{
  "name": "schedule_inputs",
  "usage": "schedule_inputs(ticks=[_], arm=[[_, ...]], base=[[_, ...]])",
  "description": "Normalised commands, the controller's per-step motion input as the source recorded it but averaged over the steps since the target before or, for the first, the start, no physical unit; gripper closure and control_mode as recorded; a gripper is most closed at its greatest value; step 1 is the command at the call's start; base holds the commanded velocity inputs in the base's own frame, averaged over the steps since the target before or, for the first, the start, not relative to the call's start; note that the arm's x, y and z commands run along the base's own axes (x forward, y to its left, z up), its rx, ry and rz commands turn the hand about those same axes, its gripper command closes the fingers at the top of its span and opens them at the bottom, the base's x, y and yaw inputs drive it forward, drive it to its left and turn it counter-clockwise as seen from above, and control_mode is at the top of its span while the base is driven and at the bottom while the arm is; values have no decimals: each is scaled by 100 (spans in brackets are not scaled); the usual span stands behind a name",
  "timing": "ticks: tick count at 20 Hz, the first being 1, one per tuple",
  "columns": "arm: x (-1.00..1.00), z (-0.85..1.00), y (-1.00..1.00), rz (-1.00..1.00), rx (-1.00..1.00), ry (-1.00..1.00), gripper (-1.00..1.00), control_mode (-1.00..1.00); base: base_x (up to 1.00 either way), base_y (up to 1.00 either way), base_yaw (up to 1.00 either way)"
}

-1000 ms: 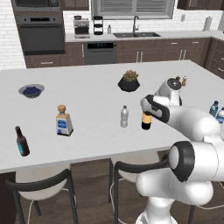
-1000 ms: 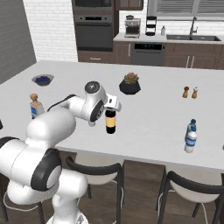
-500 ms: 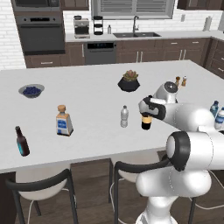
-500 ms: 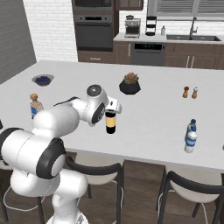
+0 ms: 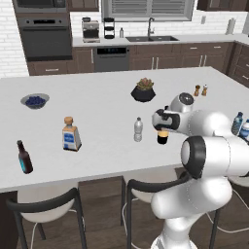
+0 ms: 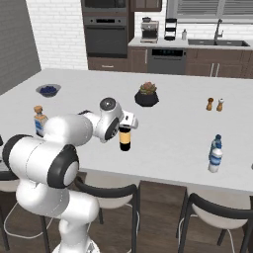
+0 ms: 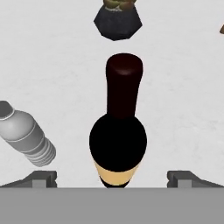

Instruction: Move the plastic bottles in the middle to the plastics group, and the glass bottles in the middle to the glass group.

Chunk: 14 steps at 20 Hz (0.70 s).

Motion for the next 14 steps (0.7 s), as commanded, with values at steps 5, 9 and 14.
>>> schedule_inputs(ticks=[5, 9, 14], arm=[[19, -8, 0, 0, 0, 0, -100, -100], [22, -11, -3, 0, 0, 0, -100, -100], [20, -12, -1, 0, 0, 0, -100, -100]], base=[[0, 0, 0], [0, 0, 0], [0, 0, 0]])
